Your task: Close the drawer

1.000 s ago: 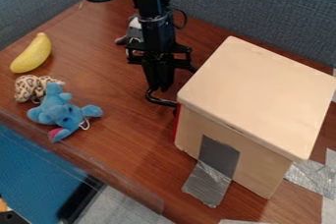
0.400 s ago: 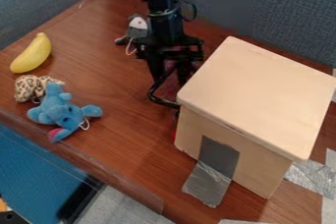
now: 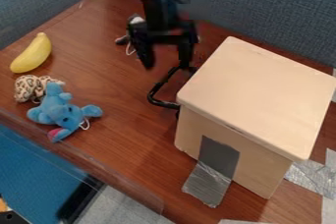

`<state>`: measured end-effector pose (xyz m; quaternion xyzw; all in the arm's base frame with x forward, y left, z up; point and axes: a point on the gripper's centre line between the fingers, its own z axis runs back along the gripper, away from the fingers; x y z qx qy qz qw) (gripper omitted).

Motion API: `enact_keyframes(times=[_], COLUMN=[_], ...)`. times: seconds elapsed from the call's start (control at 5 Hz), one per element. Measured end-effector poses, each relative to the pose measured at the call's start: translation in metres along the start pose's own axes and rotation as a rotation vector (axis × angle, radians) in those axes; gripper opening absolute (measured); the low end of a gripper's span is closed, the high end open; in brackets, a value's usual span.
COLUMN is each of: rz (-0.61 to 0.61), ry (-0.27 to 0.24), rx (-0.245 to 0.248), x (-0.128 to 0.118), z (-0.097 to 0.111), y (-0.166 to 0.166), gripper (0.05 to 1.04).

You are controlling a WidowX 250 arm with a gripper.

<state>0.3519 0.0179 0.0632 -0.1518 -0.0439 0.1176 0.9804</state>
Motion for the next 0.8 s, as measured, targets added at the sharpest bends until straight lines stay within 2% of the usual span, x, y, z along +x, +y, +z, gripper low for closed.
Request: enact_keyframes(times=[0.2, 0.4, 0.6, 0.8], rz=[-0.017, -0.043, -0.135, -0.178], ry=[-0.048, -0.078, -0.093, -0.076], rx=[0.019, 0.043, 0.162, 0.281], x=[0.002, -0.002, -0.014, -0.021], z=[0.024, 0.040, 0.047, 0.046], y=[0.005, 0.012, 0.021, 0.029], gripper=[1.001, 1.000, 1.000, 1.000])
